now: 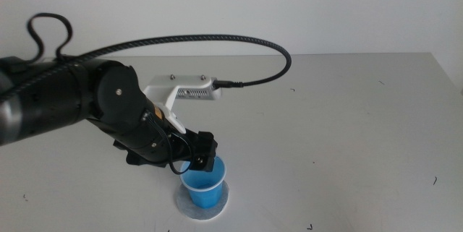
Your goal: Place an empty cup on a cup mat.
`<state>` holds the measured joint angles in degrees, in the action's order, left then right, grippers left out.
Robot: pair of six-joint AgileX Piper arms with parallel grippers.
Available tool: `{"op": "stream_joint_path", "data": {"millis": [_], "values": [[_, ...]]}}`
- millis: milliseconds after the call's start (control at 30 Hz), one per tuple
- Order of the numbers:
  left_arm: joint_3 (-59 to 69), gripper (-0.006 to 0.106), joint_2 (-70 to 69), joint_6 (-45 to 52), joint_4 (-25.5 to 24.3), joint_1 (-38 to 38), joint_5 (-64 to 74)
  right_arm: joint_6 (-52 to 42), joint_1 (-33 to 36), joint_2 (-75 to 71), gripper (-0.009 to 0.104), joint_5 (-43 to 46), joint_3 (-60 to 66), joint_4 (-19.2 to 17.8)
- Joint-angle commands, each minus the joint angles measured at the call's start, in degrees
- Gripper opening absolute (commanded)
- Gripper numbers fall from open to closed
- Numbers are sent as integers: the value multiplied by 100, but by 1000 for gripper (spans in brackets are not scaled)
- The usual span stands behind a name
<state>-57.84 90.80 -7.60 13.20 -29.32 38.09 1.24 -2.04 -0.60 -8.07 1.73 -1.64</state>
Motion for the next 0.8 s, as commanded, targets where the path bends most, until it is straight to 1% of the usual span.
{"op": "stream_joint_path", "data": {"millis": [0, 133, 400, 500, 633, 700, 767], "values": [[-161, 105, -635, 207, 50, 2, -129, -29, 3, -149, 94, 429, -48, -79], [-161, 105, -1364, 246, 147, 22, -219, -29, 3, -149, 94, 429, -48, -79], [-161, 105, -2433, 150, 127, 54, -303, -29, 3, -149, 94, 429, -48, -79], [-161, 105, -2758, 210, -154, 133, -235, -29, 3, -149, 94, 429, -48, -79], [-142, 105, -3171, 130, -768, 138, -192, -29, 3, -149, 94, 429, -48, -79], [-134, 105, -3412, 86, -1087, 273, -155, -29, 3, -149, 94, 429, -48, -79], [-66, 105, -3659, 203, -1143, 510, -40, -29, 3, -149, 94, 429, -48, -79]]}}
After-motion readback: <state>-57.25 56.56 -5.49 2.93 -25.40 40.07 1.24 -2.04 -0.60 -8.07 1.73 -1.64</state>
